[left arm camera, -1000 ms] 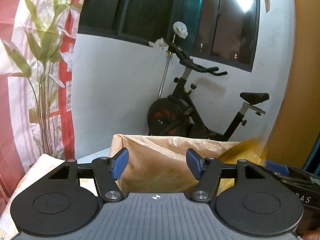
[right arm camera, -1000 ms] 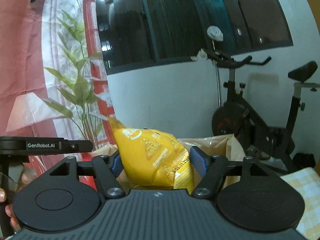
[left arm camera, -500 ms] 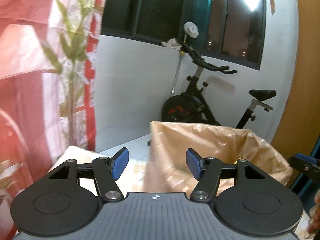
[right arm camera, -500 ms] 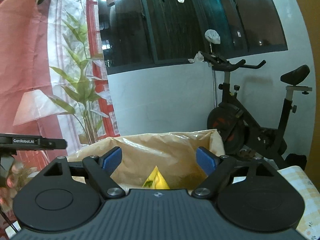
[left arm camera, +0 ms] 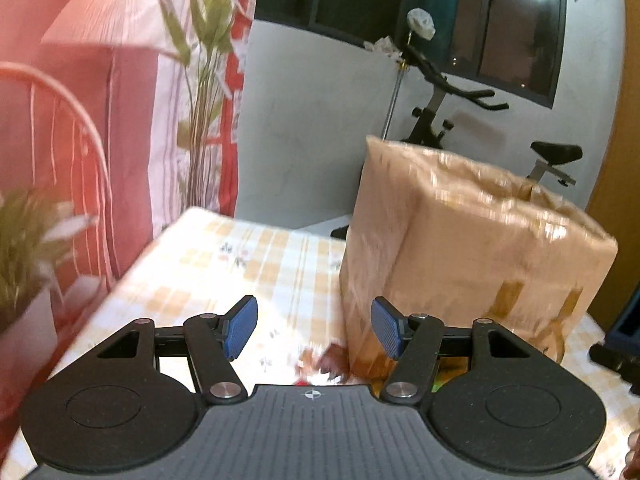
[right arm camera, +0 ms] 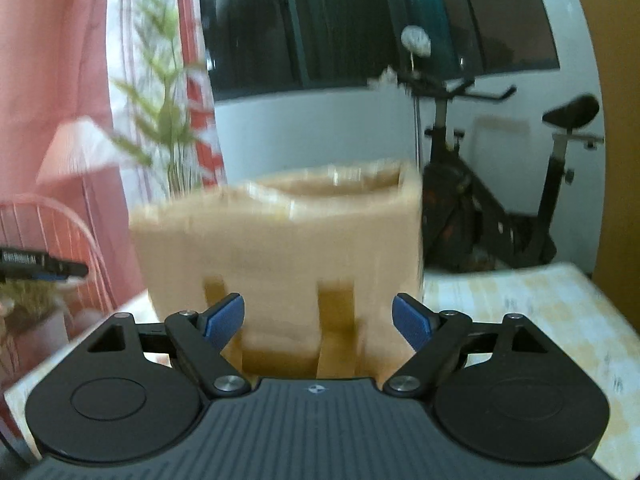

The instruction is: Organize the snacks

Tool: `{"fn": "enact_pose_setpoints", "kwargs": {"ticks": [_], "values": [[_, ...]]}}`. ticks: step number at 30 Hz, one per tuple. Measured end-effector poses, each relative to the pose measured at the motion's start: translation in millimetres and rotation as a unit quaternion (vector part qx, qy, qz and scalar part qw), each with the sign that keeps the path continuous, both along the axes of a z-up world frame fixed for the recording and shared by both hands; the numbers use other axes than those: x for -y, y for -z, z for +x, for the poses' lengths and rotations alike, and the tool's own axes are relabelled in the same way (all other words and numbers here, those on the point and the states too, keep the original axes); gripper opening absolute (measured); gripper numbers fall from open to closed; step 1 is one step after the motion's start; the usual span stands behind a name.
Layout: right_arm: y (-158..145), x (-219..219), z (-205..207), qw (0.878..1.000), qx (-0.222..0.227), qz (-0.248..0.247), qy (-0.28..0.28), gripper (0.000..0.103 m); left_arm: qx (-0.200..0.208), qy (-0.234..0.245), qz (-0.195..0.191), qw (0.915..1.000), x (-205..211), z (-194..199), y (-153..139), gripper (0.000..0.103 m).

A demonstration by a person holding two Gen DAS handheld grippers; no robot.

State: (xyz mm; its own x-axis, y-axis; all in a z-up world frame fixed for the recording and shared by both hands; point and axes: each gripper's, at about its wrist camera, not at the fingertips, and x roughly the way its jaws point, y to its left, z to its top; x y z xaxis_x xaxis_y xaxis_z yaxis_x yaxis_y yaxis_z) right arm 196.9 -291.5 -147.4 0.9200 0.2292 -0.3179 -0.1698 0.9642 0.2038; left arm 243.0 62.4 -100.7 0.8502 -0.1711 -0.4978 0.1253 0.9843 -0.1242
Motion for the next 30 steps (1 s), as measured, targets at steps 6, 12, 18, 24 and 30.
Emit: {"fn": "enact_pose_setpoints", "kwargs": {"ticks": [6, 12, 18, 24, 30], "values": [[38.2, -10.5, 7.5, 0.996, -0.083, -0.025, 0.023, 0.084, -0.018, 0.011, 0.004, 0.9998, 4.8, -6.4, 20.7, 0.065], [56.6, -15.7, 9.6, 0.991, -0.131, -0.036, 0.013, 0.084, -0.028, 0.007, 0.0, 0.9996, 5.8, -10.9, 34.2, 0.065], [69.5, -27.4, 6.6, 0.988, -0.147, -0.041, -0.003, 0.085, -0.041, 0.005, -0.001, 0.9992, 9.4, -12.3, 43.6, 0.065], [75.4, -19.8, 9.2, 0.988, -0.151, -0.018, -0.001, 0.088, -0.052, 0.004, -0.002, 0.9986, 10.6, -12.0, 50.3, 0.065], [79.0, -24.9, 12.3, 0.987, -0.156, -0.024, 0.0, 0.093, -0.06, 0.009, 0.001, 0.9981, 16.8, -12.6, 56.0, 0.065]]}}
